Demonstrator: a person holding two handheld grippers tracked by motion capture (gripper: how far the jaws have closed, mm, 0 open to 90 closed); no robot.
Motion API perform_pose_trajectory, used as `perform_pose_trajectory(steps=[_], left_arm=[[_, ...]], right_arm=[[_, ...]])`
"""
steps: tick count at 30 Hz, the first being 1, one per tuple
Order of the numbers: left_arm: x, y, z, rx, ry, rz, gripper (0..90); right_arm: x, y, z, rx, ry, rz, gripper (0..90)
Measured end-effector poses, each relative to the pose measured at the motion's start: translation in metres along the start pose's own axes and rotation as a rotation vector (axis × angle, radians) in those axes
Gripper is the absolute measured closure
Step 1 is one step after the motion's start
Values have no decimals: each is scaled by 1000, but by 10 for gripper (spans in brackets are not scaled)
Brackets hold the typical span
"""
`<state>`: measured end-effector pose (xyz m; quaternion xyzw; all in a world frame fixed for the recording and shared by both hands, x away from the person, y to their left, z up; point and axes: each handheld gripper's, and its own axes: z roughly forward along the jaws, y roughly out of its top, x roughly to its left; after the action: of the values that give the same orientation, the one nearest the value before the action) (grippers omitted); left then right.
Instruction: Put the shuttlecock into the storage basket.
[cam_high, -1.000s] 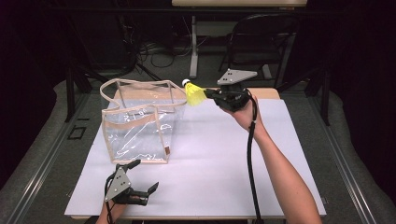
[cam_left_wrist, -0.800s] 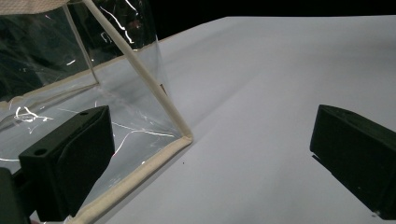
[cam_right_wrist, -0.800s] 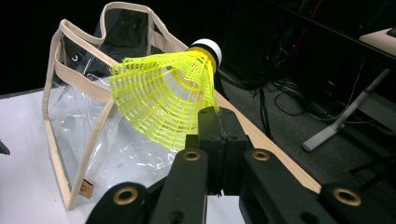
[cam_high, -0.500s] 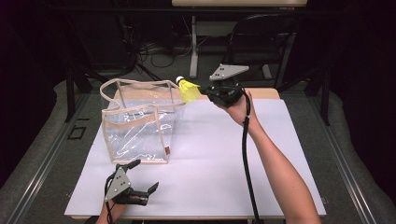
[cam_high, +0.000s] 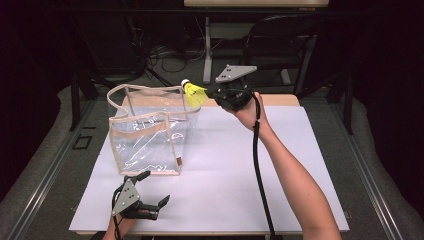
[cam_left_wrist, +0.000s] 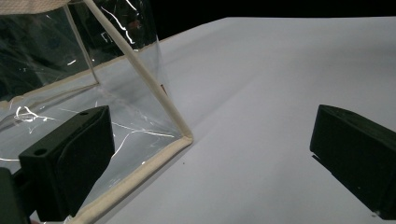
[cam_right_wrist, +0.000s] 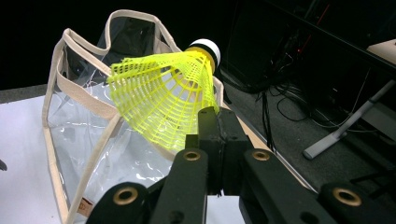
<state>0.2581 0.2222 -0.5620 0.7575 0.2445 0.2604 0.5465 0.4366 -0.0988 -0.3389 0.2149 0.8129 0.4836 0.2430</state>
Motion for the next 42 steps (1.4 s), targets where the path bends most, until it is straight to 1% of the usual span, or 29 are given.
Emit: perform_pose_trajectory(steps=[11,26,29,42], left_arm=[[0,0,0,0,0,-2,0],[-1,0,0,-1,-2,-1,0],[0,0,0,1,-2,2,0],[0,0,0,0,-3,1,0]], right_arm=[[2,10,8,-3,4,-11,900],[7,20,22,10,10,-21,900],[8,22,25,16,8,-28,900],[10,27,40,38,-11,-26,900]])
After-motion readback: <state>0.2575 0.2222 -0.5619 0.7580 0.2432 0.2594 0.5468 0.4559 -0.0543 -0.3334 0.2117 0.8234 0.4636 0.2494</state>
